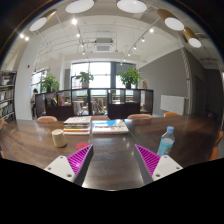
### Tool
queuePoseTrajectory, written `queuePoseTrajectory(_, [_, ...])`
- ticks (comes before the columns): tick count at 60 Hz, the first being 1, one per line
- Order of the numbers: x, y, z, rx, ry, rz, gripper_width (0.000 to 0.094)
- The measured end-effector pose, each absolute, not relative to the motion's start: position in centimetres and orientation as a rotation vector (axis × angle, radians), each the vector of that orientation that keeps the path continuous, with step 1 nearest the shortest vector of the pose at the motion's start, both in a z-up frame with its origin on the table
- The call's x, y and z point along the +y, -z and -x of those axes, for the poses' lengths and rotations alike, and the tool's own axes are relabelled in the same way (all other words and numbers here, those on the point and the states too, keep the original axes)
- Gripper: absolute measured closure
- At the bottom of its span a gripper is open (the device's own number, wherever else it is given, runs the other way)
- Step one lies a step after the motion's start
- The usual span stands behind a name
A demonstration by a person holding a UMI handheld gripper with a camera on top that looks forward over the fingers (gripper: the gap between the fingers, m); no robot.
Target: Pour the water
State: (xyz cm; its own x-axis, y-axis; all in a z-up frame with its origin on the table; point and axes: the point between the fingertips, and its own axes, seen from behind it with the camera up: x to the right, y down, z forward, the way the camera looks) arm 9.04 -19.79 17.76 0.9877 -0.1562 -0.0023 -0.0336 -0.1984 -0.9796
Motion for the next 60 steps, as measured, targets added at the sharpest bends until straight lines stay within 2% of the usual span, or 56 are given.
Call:
queuePoseTrajectory(7, [-20.1,-16.4,-10.4,0.095,0.133,1.756,0.0116])
queuePoseTrajectory(8, [-20.4,-14.9,-11.5,0.093,0.137,1.761,0.0110])
queuePoseTrajectory(13, [-21.0,-11.8,-14.9,0.127,0.131,1.788,0.0111])
queuePoseTrajectory(23, [-21.5,-8.8,-22.5,0.188,0.140,1.791,0.0108])
queuePoseTrajectory(41, [-15.9,-10.7,-31.6,0.200,0.229,1.713,0.0111])
queuePoseTrajectory(54, [-10.3,-9.5,-35.8,0.193,0.237,1.718,0.0121])
queuePoseTrajectory(57, [-9.3,-8.9,-36.4,0.200,0.226,1.731,0.0147])
queuePoseTrajectory(60, [-8.5,-8.7,-36.4,0.199,0.210,1.729,0.0223])
